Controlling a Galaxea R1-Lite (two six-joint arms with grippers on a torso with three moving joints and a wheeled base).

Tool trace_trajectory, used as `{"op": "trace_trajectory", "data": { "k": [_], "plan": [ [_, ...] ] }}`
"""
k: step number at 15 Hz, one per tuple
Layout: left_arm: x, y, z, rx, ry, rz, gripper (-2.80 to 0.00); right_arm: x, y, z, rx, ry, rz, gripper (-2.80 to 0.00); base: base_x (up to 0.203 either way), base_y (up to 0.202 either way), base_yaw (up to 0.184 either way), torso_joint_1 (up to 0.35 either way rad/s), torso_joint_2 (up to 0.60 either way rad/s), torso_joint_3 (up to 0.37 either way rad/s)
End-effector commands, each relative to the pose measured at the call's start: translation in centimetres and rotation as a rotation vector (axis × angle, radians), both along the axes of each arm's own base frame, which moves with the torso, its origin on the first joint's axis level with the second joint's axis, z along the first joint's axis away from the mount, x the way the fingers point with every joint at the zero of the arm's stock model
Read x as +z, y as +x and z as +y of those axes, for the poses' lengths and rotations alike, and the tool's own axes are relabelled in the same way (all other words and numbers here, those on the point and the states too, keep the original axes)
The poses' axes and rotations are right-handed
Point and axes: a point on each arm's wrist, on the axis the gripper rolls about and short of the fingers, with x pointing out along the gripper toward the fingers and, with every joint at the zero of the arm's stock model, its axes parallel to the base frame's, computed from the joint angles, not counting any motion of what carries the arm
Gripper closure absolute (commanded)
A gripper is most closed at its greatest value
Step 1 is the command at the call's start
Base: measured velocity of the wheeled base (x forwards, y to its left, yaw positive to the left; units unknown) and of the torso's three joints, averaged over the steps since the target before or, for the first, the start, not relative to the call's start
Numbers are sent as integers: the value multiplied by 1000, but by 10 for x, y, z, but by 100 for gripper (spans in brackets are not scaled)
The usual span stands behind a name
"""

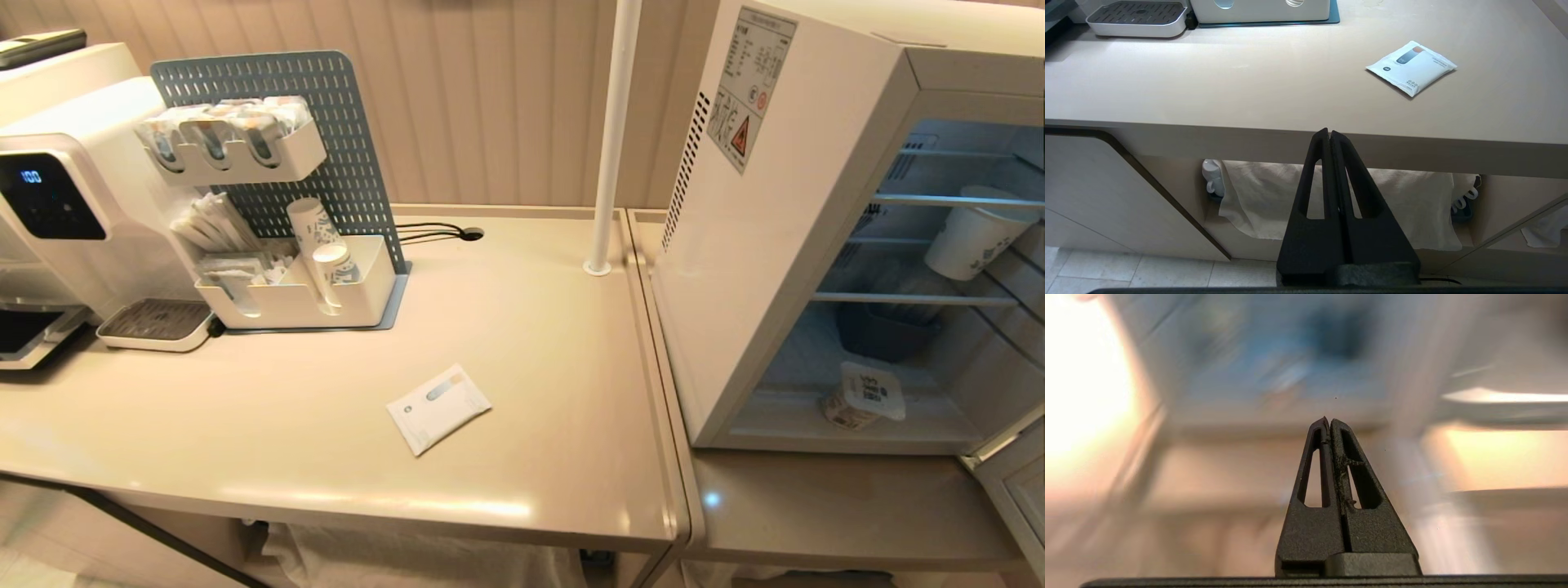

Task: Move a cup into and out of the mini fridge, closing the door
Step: Close the freezer door

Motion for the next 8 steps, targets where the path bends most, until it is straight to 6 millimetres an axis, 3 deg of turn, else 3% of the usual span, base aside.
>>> {"op": "trace_trajectory", "data": {
  "k": [1,8],
  "plan": [
    [0,0,0,0,1,-1,0,-18,3,3,110,0,42,0,0,0,0,0,0,0],
    [0,0,0,0,1,-1,0,-17,3,3,113,2,43,0,0,0,0,0,0,0]
  ]
}}
